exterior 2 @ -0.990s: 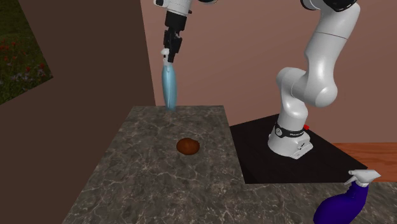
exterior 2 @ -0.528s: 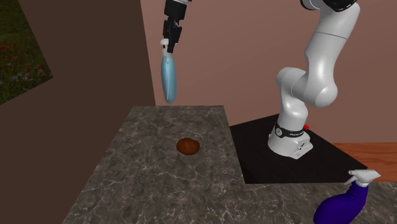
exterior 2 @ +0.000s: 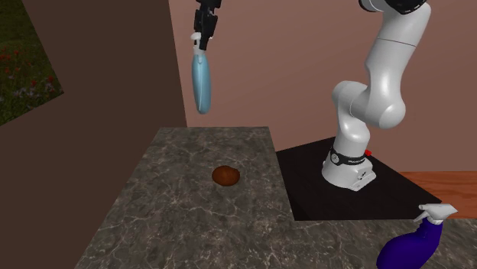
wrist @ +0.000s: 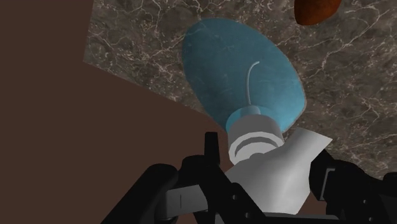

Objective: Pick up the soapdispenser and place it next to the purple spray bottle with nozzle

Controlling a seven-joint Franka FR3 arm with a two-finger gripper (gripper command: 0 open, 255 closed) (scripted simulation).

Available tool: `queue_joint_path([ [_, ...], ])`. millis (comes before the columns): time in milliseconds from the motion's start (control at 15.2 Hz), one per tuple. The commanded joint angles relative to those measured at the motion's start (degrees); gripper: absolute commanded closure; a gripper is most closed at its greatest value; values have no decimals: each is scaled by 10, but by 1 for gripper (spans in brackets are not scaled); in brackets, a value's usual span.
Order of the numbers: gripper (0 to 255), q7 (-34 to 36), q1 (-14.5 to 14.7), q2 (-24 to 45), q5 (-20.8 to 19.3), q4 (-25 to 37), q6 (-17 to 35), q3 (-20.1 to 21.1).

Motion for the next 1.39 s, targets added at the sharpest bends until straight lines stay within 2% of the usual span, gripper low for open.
queue_joint_path([
  [0, 255, -1, 0, 5, 2, 22, -18, -1],
  [1056, 255, -12, -1, 71, 31, 222, -157, -16],
  [1122, 255, -13, -1, 74, 32, 228, -160, -16],
  [1320, 255, 33, 16, 8, -2, 159, -150, 18],
])
